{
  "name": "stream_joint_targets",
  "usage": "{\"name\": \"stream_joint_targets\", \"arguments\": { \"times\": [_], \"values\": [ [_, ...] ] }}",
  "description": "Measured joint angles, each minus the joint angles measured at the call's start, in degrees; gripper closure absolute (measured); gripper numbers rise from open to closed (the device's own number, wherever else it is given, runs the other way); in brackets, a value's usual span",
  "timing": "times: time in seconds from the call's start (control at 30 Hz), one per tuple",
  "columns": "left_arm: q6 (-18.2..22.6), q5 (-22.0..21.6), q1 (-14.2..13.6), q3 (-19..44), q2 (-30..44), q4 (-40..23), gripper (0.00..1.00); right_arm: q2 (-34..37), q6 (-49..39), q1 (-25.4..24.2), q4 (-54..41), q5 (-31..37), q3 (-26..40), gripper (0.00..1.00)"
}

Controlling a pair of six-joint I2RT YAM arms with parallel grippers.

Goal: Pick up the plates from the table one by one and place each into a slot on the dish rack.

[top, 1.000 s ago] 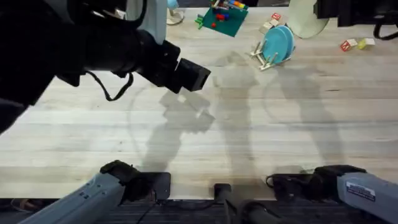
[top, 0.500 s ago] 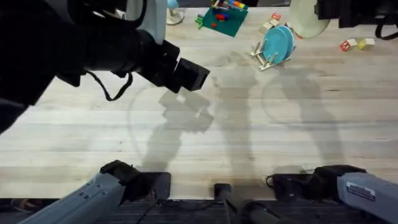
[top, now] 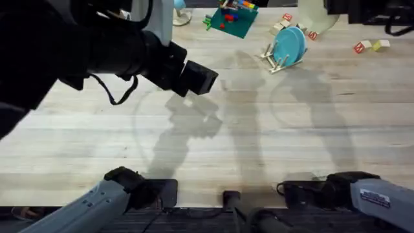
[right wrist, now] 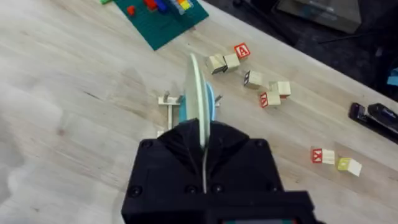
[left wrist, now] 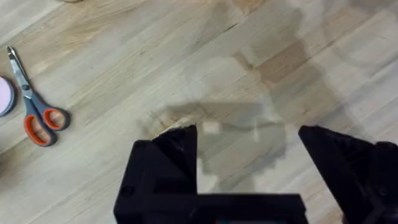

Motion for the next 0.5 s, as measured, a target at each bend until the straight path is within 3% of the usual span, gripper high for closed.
{"name": "stream_joint_targets", "arguments": {
  "times": [0.5],
  "values": [
    [0.0, 0.0, 0.0, 0.0, 0.0, 0.0, 0.006, 9.8, -0.5, 2.2, 0.8, -0.7, 0.0, 0.972]
  ]
}}
